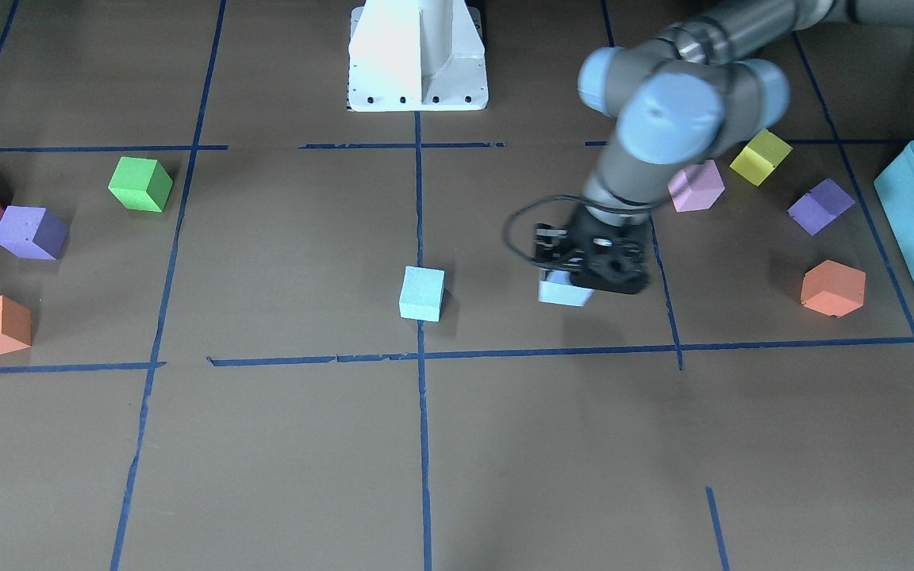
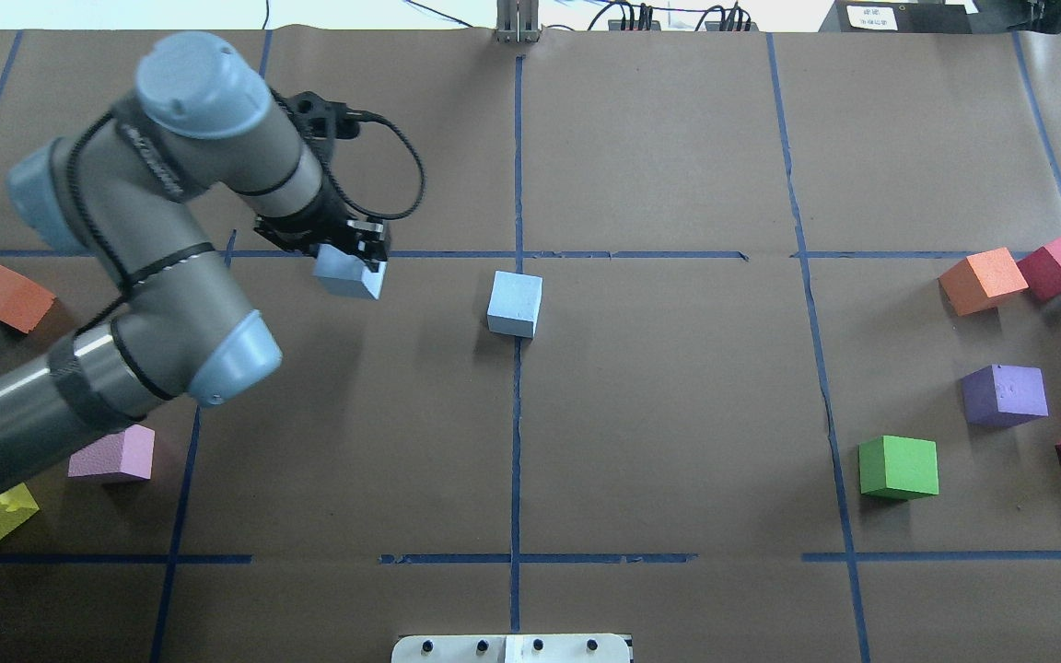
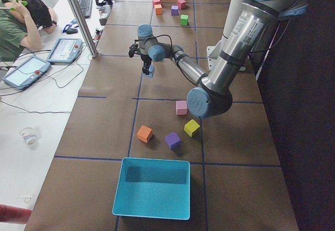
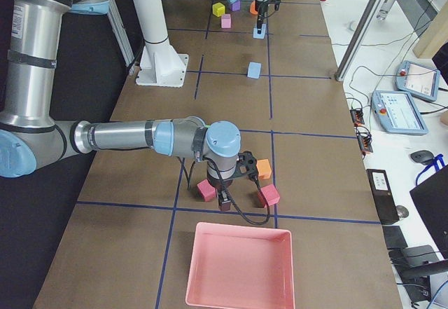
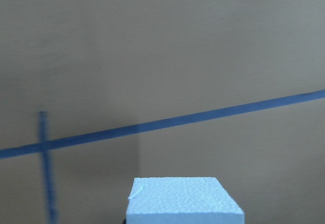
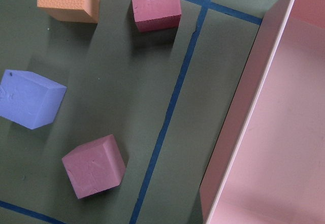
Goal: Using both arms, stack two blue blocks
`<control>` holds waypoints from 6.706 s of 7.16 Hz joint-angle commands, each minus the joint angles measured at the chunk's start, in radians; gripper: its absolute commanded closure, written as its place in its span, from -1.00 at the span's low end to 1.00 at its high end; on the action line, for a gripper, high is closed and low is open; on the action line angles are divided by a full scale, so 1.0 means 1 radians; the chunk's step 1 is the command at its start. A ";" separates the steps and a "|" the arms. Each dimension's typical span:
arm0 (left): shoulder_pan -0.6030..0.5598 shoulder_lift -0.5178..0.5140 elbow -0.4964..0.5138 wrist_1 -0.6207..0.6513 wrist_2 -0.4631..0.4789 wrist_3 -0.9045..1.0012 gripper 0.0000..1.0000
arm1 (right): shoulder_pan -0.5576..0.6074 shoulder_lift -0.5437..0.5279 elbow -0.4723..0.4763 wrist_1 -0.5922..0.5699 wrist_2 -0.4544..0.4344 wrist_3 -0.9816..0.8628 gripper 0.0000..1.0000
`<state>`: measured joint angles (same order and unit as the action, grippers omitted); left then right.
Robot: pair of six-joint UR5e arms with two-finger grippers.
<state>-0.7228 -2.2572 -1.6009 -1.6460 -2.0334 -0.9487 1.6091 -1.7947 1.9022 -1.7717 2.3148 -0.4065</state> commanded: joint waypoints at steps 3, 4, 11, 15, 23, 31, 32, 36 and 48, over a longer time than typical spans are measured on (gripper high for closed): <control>0.135 -0.280 0.222 0.015 0.114 -0.081 -0.26 | 0.000 0.000 0.000 0.000 0.000 0.000 -1.00; 0.155 -0.280 0.223 0.015 0.148 -0.084 -0.27 | 0.000 0.000 0.000 0.000 0.000 0.000 -1.00; 0.157 -0.277 0.242 0.018 0.159 -0.073 -0.31 | 0.000 0.000 0.000 0.000 0.000 0.000 -1.00; 0.137 -0.281 0.234 0.043 0.150 -0.081 -0.99 | 0.000 0.000 0.000 0.000 0.000 0.000 -1.00; -0.454 0.372 -0.186 0.198 -0.308 0.807 -0.99 | 0.000 -0.002 -0.003 0.000 -0.001 0.000 -0.99; -0.949 0.795 -0.013 0.117 -0.309 1.300 -1.00 | -0.002 0.003 -0.023 0.000 -0.002 0.002 -0.99; -0.949 0.789 -0.004 0.129 -0.306 1.294 -1.00 | -0.002 0.003 -0.023 0.000 0.000 0.006 -0.98; -0.948 0.794 -0.011 0.120 -0.304 1.196 -1.00 | -0.009 0.002 -0.031 0.035 0.003 0.061 -1.00; -0.938 0.789 -0.021 0.115 -0.307 1.199 -1.00 | -0.028 0.002 -0.034 0.035 0.025 0.060 -0.99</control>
<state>-1.6613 -1.4670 -1.6214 -1.5309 -2.3408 0.2497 1.5846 -1.7932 1.8684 -1.7365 2.3405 -0.3467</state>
